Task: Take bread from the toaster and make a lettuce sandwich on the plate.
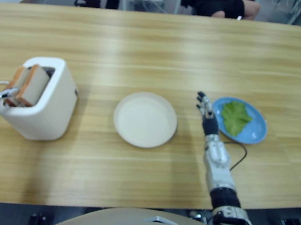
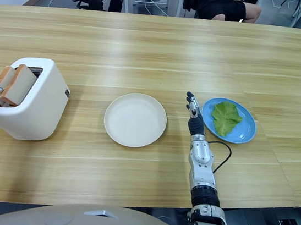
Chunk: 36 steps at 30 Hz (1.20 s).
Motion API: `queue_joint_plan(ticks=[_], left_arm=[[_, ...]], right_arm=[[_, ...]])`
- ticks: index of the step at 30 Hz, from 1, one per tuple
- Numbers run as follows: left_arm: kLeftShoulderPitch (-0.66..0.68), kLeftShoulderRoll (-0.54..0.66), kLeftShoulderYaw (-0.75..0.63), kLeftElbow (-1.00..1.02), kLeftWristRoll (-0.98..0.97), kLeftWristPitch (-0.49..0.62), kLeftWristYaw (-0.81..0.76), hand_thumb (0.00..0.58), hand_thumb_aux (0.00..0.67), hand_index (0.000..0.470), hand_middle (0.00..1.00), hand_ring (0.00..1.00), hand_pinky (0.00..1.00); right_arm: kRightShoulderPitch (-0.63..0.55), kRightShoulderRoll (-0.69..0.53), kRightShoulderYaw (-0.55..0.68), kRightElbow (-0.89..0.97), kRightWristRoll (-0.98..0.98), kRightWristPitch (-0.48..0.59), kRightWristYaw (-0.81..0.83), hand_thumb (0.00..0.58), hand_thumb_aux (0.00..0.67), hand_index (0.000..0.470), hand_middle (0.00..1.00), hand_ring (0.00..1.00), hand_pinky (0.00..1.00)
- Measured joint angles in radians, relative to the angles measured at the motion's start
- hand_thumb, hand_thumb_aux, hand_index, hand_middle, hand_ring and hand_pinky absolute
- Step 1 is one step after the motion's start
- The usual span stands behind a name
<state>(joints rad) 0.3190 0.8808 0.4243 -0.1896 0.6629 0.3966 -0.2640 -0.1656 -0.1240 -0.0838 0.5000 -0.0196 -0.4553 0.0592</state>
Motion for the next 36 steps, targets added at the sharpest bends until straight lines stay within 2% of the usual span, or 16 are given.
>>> queue_joint_plan(ticks=[25,36], left_arm=[[0.012,0.0,0.002,-0.007,0.037,0.045,0.005,0.0,0.0,0.0,0.0,0.0,0.0],[0.0,0.003,-0.05,-0.044,0.081,0.002,0.007,0.0,0.0,0.0,0.0,0.0,0.0]], right_arm=[[0.007,0.0,0.0,-0.009,0.004,0.02,0.001,0.0,0.0,0.0,0.0,0.0,0.0],[0.012,0.004,0.001,-0.031,0.005,0.026,0.001,0.0,0.0,0.0,0.0,0.0,0.0]])
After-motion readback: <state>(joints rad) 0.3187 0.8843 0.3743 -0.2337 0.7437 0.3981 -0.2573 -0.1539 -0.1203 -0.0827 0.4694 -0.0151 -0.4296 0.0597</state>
